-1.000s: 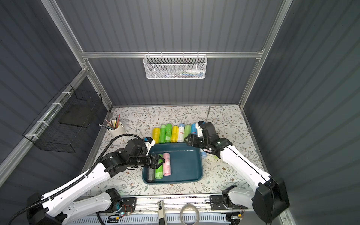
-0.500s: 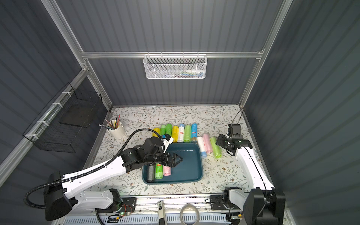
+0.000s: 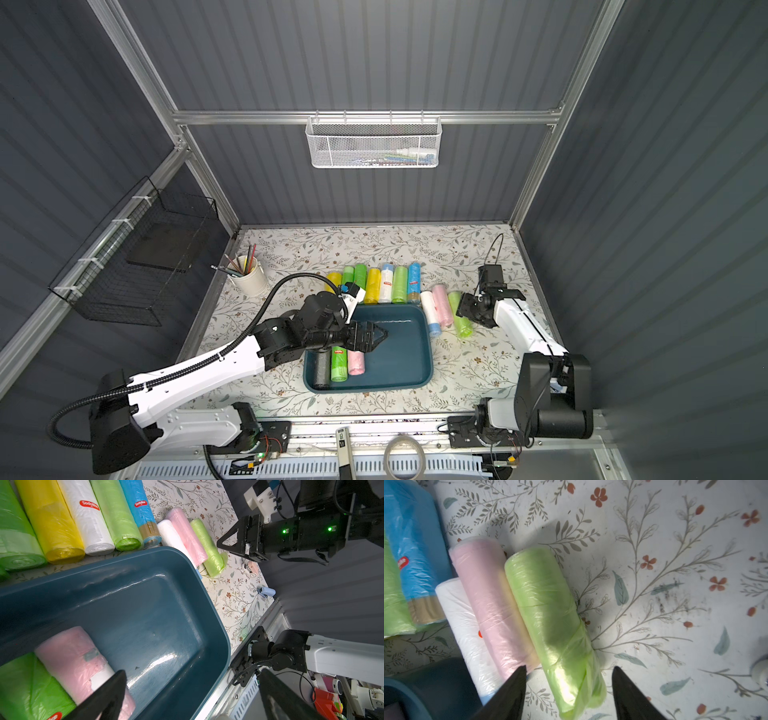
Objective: Put the roll of trash bags into the storage box
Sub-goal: Pick up the roll of trash bags from the center of the board.
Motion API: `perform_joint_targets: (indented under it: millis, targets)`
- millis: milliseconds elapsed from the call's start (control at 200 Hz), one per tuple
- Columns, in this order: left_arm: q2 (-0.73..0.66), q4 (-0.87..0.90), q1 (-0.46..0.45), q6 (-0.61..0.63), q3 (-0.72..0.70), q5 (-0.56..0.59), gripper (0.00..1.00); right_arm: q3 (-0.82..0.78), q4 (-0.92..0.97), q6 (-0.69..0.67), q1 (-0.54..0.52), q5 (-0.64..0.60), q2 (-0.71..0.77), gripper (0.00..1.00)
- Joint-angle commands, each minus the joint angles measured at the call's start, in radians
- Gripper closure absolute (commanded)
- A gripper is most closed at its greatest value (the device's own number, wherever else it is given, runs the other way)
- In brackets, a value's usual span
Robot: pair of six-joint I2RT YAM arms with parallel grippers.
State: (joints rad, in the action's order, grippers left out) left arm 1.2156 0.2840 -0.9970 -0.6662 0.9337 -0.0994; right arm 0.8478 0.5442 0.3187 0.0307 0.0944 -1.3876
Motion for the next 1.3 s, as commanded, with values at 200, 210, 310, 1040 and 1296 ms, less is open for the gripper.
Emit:
perform_joint_targets:
  millis: [200,210,310,1040,1296]
  targets:
    - [-0.01,0.02,0.0,-0.003,-0.008,0.01,0.0,0.054,-0.028,-0.041,0.003,0.029,-0.112,0.34]
    - [-0.01,0.02,-0.001,-0.004,-0.008,0.012,0.0,0.054,-0.029,-0.041,0.002,0.03,-0.115,0.34]
    - [-0.009,0.02,0.0,-0.006,-0.016,0.014,0.0,0.068,-0.031,-0.047,0.002,0.033,-0.144,0.34]
    - [-0.015,0.032,0.0,-0.015,-0.029,0.026,0.0,0.129,-0.034,-0.072,0.003,0.004,-0.275,0.44]
    - [0.016,0.035,-0.001,0.006,-0.011,0.02,0.0,0.125,-0.036,-0.079,0.004,-0.004,-0.271,0.59]
